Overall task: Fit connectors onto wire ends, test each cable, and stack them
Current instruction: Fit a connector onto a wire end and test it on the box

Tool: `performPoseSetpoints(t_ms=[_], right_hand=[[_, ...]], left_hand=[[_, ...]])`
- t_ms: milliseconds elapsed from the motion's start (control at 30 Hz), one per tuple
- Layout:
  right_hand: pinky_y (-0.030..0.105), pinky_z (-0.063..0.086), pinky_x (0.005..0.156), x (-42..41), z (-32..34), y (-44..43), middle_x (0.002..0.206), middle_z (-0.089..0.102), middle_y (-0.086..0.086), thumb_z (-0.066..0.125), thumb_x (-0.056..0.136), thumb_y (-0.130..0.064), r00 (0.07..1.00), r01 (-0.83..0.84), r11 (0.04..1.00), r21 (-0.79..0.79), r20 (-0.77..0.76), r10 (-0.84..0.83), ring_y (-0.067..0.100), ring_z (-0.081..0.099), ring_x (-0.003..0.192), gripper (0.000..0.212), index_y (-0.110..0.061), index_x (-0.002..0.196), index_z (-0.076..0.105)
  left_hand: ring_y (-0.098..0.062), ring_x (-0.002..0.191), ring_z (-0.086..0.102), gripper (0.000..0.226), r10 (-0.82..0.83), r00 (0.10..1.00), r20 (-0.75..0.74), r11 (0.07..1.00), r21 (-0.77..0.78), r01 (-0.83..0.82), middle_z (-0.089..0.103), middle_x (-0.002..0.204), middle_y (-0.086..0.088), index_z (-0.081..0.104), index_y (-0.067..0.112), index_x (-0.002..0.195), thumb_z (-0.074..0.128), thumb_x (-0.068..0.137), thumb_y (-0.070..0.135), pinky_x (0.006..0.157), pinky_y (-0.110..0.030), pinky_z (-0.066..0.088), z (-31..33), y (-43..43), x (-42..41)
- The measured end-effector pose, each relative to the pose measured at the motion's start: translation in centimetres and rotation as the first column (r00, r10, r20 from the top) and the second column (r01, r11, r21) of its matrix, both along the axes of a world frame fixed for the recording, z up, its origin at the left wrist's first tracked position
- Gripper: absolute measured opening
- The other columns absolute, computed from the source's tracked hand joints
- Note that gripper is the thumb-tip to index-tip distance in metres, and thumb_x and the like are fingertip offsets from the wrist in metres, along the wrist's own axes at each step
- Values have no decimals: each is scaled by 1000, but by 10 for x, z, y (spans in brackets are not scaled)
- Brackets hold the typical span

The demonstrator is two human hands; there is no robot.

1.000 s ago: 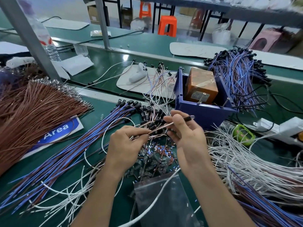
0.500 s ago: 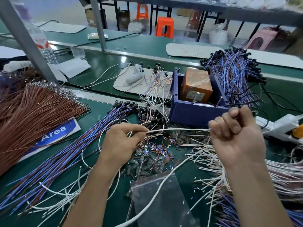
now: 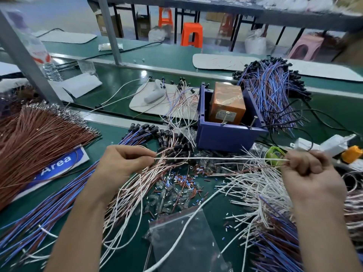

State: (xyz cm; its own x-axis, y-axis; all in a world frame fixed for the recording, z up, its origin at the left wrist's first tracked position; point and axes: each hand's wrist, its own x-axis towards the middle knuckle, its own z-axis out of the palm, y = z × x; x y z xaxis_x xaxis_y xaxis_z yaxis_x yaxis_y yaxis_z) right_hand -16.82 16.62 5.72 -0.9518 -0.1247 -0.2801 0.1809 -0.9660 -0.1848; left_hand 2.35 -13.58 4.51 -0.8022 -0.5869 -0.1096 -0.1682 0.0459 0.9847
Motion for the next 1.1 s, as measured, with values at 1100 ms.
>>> performPoseSetpoints(t_ms=[1100], right_hand=[[16, 36, 53, 55, -15, -46, 59, 59, -15, 67, 83, -18, 657, 223, 17, 975, -163, 736, 7, 47, 55, 18, -30, 87, 81]], left_hand=[[-15, 62, 75, 25, -172, 985, -14, 967, -193, 166, 77, 68, 5, 82, 42, 84, 81, 77, 18, 61, -28, 62, -13, 87, -39]])
